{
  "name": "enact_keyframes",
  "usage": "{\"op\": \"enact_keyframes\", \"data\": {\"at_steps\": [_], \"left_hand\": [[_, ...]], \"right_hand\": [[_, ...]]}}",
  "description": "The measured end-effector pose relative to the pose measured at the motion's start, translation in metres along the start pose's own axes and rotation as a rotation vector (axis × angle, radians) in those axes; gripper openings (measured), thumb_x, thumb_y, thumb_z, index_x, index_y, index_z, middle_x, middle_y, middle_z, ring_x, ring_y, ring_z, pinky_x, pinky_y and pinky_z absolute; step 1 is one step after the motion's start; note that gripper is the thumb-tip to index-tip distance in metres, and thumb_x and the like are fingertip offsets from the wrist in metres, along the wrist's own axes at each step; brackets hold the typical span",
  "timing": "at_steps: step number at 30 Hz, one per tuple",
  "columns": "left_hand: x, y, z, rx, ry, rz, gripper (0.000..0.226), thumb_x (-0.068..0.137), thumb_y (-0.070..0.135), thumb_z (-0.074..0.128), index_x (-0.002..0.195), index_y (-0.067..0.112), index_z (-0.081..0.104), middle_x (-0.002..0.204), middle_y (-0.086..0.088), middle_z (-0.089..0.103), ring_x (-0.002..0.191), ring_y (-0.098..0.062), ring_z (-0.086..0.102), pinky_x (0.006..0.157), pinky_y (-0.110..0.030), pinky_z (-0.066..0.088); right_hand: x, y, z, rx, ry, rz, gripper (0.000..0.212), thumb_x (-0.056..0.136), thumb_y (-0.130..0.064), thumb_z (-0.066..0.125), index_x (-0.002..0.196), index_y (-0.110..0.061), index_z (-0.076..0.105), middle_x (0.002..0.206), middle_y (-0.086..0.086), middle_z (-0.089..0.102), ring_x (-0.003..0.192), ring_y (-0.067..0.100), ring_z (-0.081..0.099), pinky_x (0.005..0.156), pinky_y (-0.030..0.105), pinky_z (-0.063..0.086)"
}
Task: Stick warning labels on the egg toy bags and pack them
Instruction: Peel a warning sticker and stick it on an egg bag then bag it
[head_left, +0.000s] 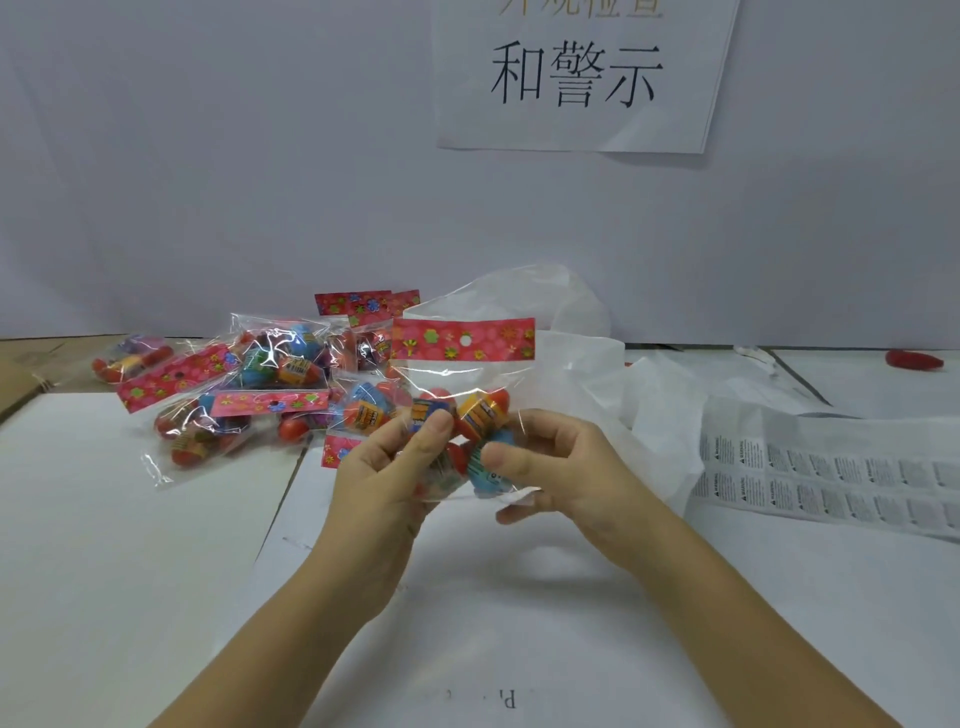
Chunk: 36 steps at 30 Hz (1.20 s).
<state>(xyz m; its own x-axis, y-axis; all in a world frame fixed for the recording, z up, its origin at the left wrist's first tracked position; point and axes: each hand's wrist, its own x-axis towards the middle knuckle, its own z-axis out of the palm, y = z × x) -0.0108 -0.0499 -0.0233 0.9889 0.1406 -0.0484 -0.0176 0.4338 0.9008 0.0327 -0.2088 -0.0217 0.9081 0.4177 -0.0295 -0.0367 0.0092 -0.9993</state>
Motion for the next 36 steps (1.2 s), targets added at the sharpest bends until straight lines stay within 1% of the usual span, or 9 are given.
{"op": "enact_keyframes", "data": {"at_steps": [5,9,14,18,22,25,28,32,36], "left_hand": [[0.001,0.004,0.0,0.099,0.032,0.05,0.025,0.073,0.04,0.06,0.078,0.028,0.081,0.085,0.001,0.077,0.079,-0.006,0.071,0.066,-0.016,0.055],[0.002,0.002,-0.001,0.084,0.083,0.051,0.028,0.074,0.038,0.06,0.085,0.02,0.078,0.084,-0.004,0.077,0.074,-0.01,0.072,0.062,-0.02,0.057],[0.003,0.002,-0.002,0.092,0.069,0.04,0.034,0.076,0.037,0.058,0.095,0.015,0.075,0.088,-0.005,0.077,0.078,-0.013,0.073,0.067,-0.023,0.059],[0.005,0.004,-0.004,0.051,0.02,0.006,0.031,0.077,0.034,0.06,0.092,0.013,0.078,0.09,-0.008,0.077,0.078,-0.015,0.074,0.063,-0.022,0.058],[0.008,0.005,-0.006,0.022,-0.01,-0.037,0.028,0.075,0.039,0.06,0.083,0.023,0.081,0.098,-0.009,0.076,0.087,-0.022,0.074,0.07,-0.028,0.061],[0.011,0.004,-0.009,-0.015,0.007,-0.037,0.029,0.083,0.034,0.056,0.096,0.018,0.078,0.103,-0.01,0.076,0.092,-0.026,0.074,0.068,-0.033,0.062],[0.013,0.003,-0.011,-0.006,0.055,-0.006,0.024,0.092,0.024,0.053,0.107,0.016,0.07,0.099,-0.009,0.076,0.086,-0.026,0.075,0.062,-0.033,0.061],[0.014,-0.001,-0.013,0.127,0.117,0.112,0.02,0.082,0.03,0.062,0.096,0.022,0.074,0.092,-0.004,0.077,0.08,-0.027,0.075,0.058,-0.029,0.06],[0.014,-0.005,-0.012,0.214,0.162,0.192,0.021,0.074,0.032,0.066,0.088,0.018,0.073,0.084,-0.001,0.077,0.076,-0.025,0.075,0.056,-0.027,0.059]], "right_hand": [[0.003,0.003,0.002,0.04,0.029,-0.031,0.043,0.062,-0.032,0.076,0.102,-0.016,0.072,0.092,0.005,0.075,0.078,0.019,0.072,0.058,0.029,0.055],[0.003,0.003,0.0,0.068,0.057,-0.052,0.043,0.056,-0.036,0.079,0.097,-0.023,0.073,0.09,0.005,0.076,0.076,0.021,0.072,0.055,0.027,0.054],[0.004,0.001,-0.001,0.097,0.08,-0.03,0.05,0.051,-0.04,0.08,0.097,-0.023,0.072,0.091,0.006,0.075,0.075,0.023,0.073,0.054,0.026,0.054],[0.004,0.001,-0.001,0.086,0.049,0.082,0.063,0.052,-0.042,0.079,0.107,-0.013,0.069,0.092,0.011,0.074,0.071,0.029,0.072,0.057,0.029,0.056],[0.004,0.001,-0.001,0.068,0.105,0.069,0.057,0.053,-0.042,0.077,0.1,-0.01,0.069,0.09,0.011,0.074,0.071,0.026,0.073,0.056,0.026,0.056],[0.005,0.002,-0.001,0.092,0.141,0.052,0.059,0.055,-0.04,0.075,0.102,-0.006,0.07,0.089,0.011,0.074,0.068,0.024,0.072,0.055,0.025,0.055],[0.005,0.002,-0.001,0.127,0.17,0.049,0.058,0.056,-0.039,0.074,0.103,-0.005,0.069,0.086,0.01,0.074,0.065,0.024,0.071,0.054,0.024,0.055],[0.006,0.001,-0.001,0.158,0.206,0.031,0.054,0.058,-0.037,0.073,0.102,-0.006,0.068,0.085,0.01,0.073,0.065,0.024,0.071,0.053,0.025,0.055],[0.006,0.0,0.0,0.18,0.22,-0.007,0.049,0.058,-0.035,0.074,0.097,-0.007,0.069,0.08,0.008,0.074,0.063,0.025,0.07,0.051,0.025,0.054]]}}
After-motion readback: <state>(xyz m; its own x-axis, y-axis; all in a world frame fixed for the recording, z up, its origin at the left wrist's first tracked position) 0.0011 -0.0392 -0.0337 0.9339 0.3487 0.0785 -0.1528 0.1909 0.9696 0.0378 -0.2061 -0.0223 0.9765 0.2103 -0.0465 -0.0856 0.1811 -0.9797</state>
